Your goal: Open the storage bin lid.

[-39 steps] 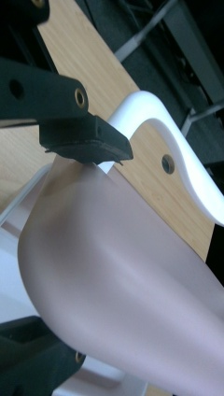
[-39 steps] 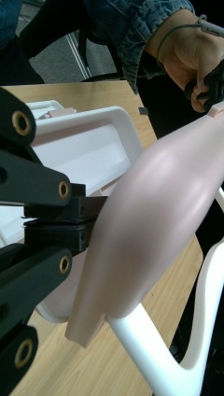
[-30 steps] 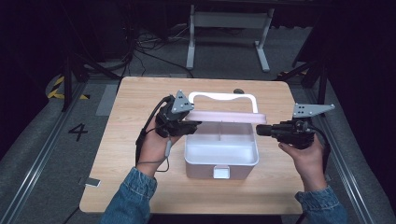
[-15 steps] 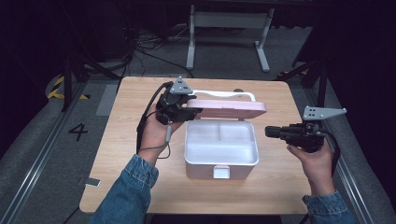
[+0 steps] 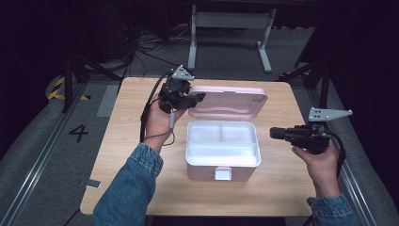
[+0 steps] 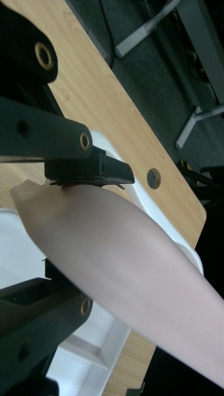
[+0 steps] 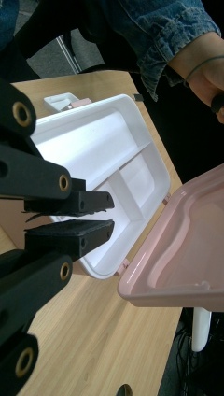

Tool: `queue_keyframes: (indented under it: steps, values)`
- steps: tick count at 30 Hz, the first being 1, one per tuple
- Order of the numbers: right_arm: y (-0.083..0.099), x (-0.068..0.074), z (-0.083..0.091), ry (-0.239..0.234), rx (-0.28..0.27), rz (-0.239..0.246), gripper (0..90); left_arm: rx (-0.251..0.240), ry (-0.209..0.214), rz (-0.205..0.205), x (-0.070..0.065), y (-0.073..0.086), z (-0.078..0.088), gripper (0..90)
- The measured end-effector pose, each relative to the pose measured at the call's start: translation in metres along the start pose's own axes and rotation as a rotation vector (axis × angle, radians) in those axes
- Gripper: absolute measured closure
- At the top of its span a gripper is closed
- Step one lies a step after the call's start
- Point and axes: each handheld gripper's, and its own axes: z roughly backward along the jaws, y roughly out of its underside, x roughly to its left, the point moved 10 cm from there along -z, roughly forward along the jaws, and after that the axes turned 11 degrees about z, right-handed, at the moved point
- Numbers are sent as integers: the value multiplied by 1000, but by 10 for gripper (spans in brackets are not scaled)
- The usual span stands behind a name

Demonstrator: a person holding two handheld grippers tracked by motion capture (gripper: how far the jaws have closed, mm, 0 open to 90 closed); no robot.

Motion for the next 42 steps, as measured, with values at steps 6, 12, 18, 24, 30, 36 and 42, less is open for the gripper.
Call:
queue_keyframes:
  steps: [6,12,18,24,30,36,42]
  values:
    - [2,0,-3,-7,13,-1,836,4,-13,10,12,-6,-11,621]
    - [5,-3,-2,-2,14,-9,829,30,-19,47,26,-14,-25,599]
    - [7,-5,-3,-5,18,-16,826,40,-28,66,34,-14,-33,580]
    - [9,-7,-4,-4,24,-21,822,47,-37,132,46,-16,-47,571]
    - [10,-7,-6,-5,32,-17,819,34,-65,207,62,-16,-53,625]
    - [12,-8,-7,-4,36,-18,811,36,-84,251,73,-12,-58,716]
    - [12,-7,-8,-7,39,-17,809,65,-130,243,80,-7,-65,744]
